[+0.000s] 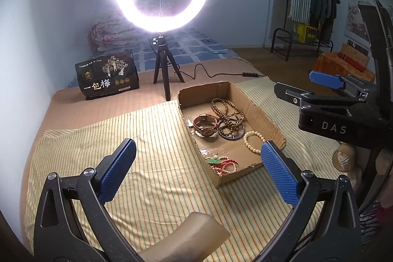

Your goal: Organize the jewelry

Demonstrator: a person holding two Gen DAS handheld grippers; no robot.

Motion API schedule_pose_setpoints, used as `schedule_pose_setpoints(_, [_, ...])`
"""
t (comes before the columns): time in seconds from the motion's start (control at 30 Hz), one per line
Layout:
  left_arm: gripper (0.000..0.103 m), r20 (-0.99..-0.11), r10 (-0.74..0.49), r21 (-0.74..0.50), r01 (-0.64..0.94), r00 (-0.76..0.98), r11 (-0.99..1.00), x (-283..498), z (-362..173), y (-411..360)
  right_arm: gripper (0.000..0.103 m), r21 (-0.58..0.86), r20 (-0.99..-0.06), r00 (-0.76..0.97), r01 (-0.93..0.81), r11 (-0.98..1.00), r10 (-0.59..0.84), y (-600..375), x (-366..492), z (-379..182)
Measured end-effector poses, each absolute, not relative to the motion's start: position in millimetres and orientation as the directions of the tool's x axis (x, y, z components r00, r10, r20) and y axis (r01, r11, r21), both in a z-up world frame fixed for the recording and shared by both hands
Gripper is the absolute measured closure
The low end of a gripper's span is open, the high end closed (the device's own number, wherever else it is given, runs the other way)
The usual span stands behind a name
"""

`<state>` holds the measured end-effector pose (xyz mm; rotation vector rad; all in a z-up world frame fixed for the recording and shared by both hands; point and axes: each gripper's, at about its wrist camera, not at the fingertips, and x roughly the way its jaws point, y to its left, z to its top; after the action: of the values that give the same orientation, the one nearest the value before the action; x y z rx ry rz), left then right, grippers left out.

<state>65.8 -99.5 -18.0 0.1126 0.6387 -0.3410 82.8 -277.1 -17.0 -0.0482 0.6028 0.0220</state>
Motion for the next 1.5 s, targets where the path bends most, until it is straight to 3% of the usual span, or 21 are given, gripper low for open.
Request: schedule_pose_setpoints(1.5, [0.0,-0.59,-0.25,0.004,0.313,0.768,0.95,68.2,-16.9,-95.8,0.02,-0.038,-0.587,0.809,-0.039,0.998,0.009,-277.7,86.9,-23.0])
